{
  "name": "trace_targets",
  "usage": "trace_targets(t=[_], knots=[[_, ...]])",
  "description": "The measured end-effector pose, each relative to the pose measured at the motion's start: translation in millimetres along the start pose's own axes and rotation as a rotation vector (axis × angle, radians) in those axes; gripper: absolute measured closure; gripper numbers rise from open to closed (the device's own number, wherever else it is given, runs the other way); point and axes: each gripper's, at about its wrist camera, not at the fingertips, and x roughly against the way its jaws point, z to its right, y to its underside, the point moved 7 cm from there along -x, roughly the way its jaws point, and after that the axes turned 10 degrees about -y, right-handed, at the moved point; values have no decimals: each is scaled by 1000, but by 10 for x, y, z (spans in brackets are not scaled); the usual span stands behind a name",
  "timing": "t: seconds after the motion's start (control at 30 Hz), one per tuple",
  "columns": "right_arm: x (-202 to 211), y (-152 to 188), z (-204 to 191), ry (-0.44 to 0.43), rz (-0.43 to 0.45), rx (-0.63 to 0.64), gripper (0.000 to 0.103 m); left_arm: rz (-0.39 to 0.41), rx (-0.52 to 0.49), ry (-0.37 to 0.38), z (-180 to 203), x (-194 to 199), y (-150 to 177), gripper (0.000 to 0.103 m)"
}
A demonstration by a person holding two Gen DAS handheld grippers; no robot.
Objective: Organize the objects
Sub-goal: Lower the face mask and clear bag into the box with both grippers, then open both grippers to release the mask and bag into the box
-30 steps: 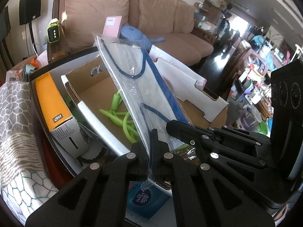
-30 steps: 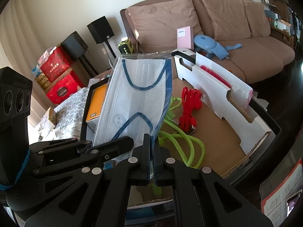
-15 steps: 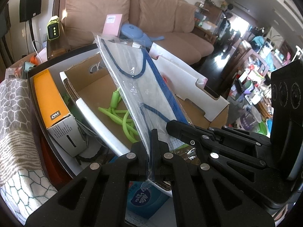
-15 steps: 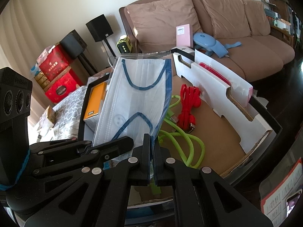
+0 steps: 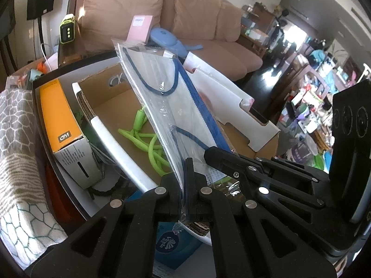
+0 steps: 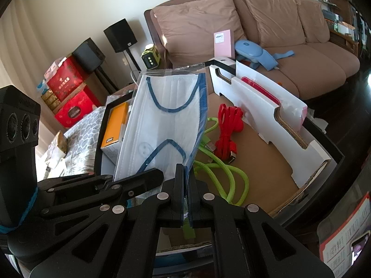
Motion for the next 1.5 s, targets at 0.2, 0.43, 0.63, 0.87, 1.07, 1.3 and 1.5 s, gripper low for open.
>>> trace_targets(t=[0.2, 0.43, 0.63, 0.87, 1.07, 1.3, 1.5], knots=[[-2, 4, 2, 0, -2, 2, 99, -2, 22, 8, -18, -5, 11, 103], [-4, 5, 7, 1, -4, 5, 99, -12, 41, 15, -46, -9, 15, 103], [-9, 5, 4, 5, -2, 7, 99, -25, 52, 27, -44, -19, 11, 103], [-33, 0, 4, 21, -4, 18, 99, -32, 61, 43, -68, -5, -22, 102], [-25, -4, 29, 32, 3, 15, 99, -27, 63, 43, -75, 20, -40, 97], [-2, -6, 79, 42, 14, 6, 98, -13, 65, 46, -89, 59, -68, 84], [1, -15, 85, 42, 18, 2, 98, -14, 62, 45, -97, 68, -61, 84]])
